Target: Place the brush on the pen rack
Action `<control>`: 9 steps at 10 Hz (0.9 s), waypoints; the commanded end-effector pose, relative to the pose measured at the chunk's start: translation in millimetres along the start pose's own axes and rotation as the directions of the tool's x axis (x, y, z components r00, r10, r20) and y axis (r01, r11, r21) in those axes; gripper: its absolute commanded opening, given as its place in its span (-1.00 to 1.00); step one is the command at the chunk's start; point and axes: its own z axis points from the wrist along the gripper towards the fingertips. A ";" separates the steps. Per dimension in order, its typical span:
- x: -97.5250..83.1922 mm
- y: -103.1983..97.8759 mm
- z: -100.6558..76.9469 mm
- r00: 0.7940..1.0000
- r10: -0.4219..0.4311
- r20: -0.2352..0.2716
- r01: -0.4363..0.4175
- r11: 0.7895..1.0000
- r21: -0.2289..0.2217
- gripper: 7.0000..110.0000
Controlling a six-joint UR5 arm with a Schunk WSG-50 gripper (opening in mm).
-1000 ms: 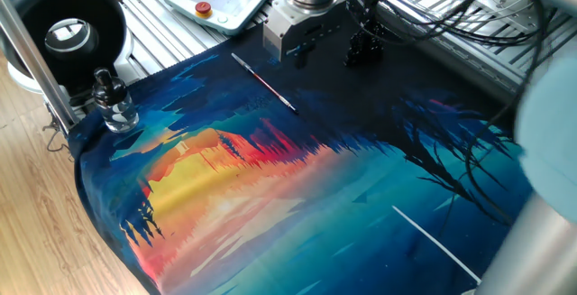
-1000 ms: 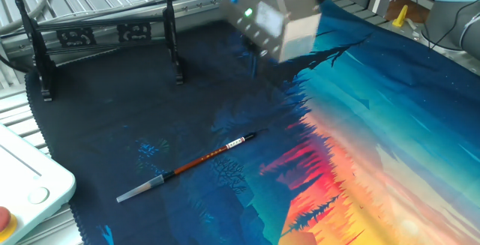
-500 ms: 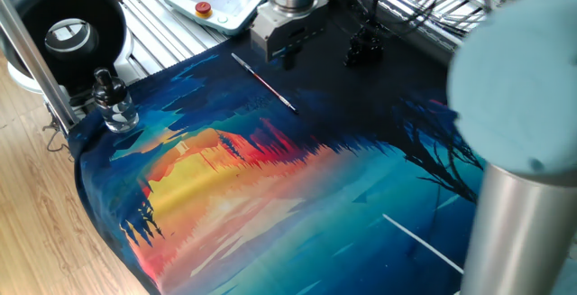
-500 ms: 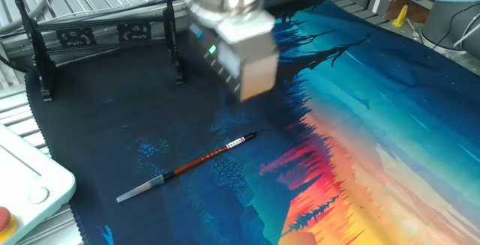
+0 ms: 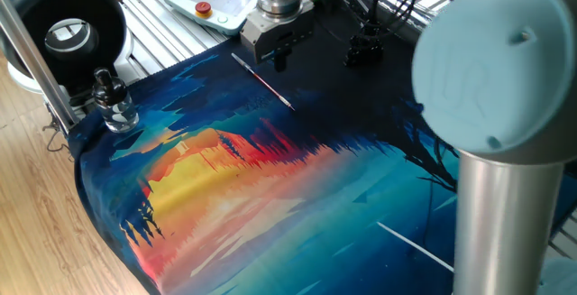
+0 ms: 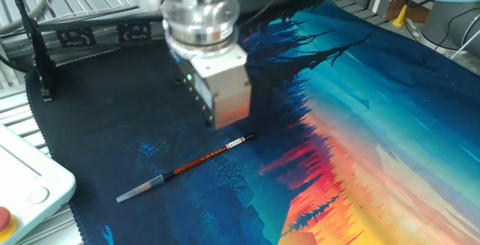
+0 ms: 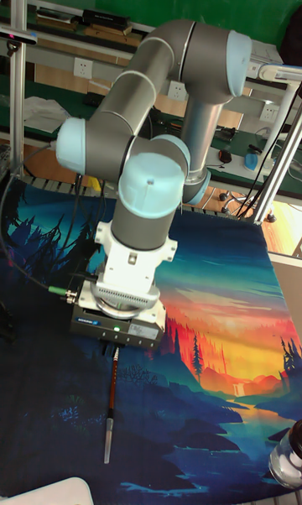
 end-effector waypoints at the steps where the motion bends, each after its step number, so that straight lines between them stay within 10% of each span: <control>1: -8.1 3.0 6.5 1.000 0.008 0.002 -0.008 1.000 -0.014 -1.00; 9: -7.0 23.9 25.5 1.000 -0.013 -0.026 0.010 0.996 -0.090 -1.00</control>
